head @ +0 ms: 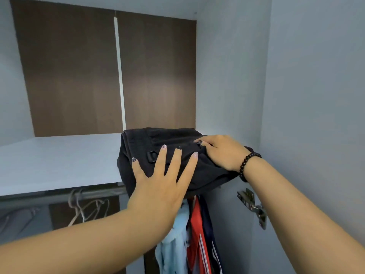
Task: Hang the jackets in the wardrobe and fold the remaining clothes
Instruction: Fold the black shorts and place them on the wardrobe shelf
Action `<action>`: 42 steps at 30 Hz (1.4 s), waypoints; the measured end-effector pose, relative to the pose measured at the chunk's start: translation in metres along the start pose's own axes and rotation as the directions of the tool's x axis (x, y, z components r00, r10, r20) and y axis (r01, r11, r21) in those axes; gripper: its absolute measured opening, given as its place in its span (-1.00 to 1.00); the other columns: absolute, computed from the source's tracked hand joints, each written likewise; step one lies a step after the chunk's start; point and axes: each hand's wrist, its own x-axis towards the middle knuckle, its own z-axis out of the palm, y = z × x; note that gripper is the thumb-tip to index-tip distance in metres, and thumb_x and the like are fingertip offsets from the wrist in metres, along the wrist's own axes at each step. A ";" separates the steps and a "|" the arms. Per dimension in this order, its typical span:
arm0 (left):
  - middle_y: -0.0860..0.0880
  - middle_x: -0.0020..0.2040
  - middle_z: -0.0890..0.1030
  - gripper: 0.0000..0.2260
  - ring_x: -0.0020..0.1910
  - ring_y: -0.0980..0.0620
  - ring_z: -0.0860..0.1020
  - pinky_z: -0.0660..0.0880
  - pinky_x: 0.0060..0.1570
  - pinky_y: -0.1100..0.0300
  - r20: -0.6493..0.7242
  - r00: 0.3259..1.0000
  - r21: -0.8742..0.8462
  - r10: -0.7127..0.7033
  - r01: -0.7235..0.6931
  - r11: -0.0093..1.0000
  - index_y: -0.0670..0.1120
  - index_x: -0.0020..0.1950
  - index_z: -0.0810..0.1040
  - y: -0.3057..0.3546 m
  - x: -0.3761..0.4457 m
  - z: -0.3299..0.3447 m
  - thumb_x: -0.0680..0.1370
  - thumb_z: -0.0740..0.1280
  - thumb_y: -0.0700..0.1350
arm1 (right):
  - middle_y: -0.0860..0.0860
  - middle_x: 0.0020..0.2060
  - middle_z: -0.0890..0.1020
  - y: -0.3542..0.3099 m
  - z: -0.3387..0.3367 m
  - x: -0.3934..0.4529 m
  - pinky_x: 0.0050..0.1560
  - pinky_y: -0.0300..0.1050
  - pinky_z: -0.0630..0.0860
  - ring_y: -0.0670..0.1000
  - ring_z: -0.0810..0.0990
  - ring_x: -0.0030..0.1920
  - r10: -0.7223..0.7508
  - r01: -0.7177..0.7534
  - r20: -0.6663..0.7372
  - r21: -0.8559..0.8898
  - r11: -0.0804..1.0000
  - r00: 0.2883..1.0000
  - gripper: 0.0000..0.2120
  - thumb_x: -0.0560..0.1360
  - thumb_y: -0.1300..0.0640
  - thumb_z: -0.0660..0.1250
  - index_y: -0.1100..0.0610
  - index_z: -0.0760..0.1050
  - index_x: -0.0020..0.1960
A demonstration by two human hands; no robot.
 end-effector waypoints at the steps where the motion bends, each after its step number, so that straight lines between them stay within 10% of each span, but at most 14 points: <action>1: -0.13 0.51 -0.41 0.00 0.49 -0.27 -0.38 -0.04 0.34 -0.49 -0.016 1.000 0.007 0.000 0.000 1.000 -0.03 0.21 -0.77 -0.002 0.004 0.002 0.62 0.22 0.07 | -0.02 0.08 0.63 0.001 0.002 0.002 0.15 0.03 0.47 0.07 0.55 0.11 0.011 -0.011 -0.005 -0.023 1.000 1.000 -0.63 0.64 -0.01 -0.03 -0.06 0.56 0.03; 4: -0.05 0.55 -0.27 -0.17 0.53 -0.22 -0.28 0.06 0.37 -0.44 -0.037 0.999 -0.074 0.036 -0.039 0.996 0.05 0.33 -0.67 -0.015 0.014 0.007 0.64 0.11 -0.03 | -0.02 -0.16 0.58 0.004 0.007 0.008 -0.12 -0.03 0.41 0.09 0.54 -0.09 0.051 -0.054 -0.042 -0.078 0.995 0.998 -0.57 0.63 -0.10 -0.08 -0.04 0.41 -0.28; 13: 0.02 0.49 0.31 -0.49 0.39 -0.04 0.36 0.35 0.31 0.00 -0.023 0.975 -0.326 0.219 -0.215 0.921 0.13 0.57 0.03 -0.065 0.094 -0.006 0.65 0.07 -0.12 | 0.11 0.08 0.59 0.020 0.014 0.046 -0.05 -0.04 0.34 0.14 0.50 -0.01 0.253 -0.259 -0.059 -0.125 0.958 0.966 -0.56 0.63 -0.11 -0.07 0.09 0.51 0.03; 26: -0.09 0.57 0.13 -0.46 0.52 -0.24 0.13 0.13 0.46 -0.15 0.082 0.986 -0.337 0.142 -0.106 0.936 0.06 0.59 -0.09 -0.064 0.165 0.037 0.67 0.08 -0.09 | 0.13 0.36 0.46 0.050 0.026 0.098 0.24 0.02 0.28 0.15 0.42 0.32 0.255 -0.237 0.113 -0.147 0.960 0.960 -0.38 0.63 -0.17 -0.23 0.12 0.39 0.39; 37: 0.02 0.60 -0.09 -0.28 0.57 -0.03 -0.01 0.04 0.51 0.09 0.283 0.959 -0.704 -0.021 0.222 0.675 0.03 0.58 -0.26 -0.070 0.105 0.028 0.63 0.18 0.08 | 0.06 0.41 0.40 0.046 0.018 0.048 0.41 0.03 0.15 0.09 0.34 0.39 0.154 -0.128 0.106 -0.221 0.967 0.982 -0.44 0.62 -0.21 -0.19 0.08 0.34 0.36; 42: -0.09 0.60 -0.01 -0.28 0.56 -0.13 0.04 0.07 0.50 -0.03 0.423 0.899 -0.577 -0.112 0.363 0.732 -0.02 0.57 -0.28 -0.061 0.072 0.012 0.62 0.04 0.26 | 0.02 0.56 0.06 0.039 0.011 0.007 0.51 0.05 -0.11 0.05 0.00 0.55 0.142 -0.100 0.154 -0.253 0.962 0.978 -0.37 0.62 -0.21 -0.16 0.14 0.01 0.56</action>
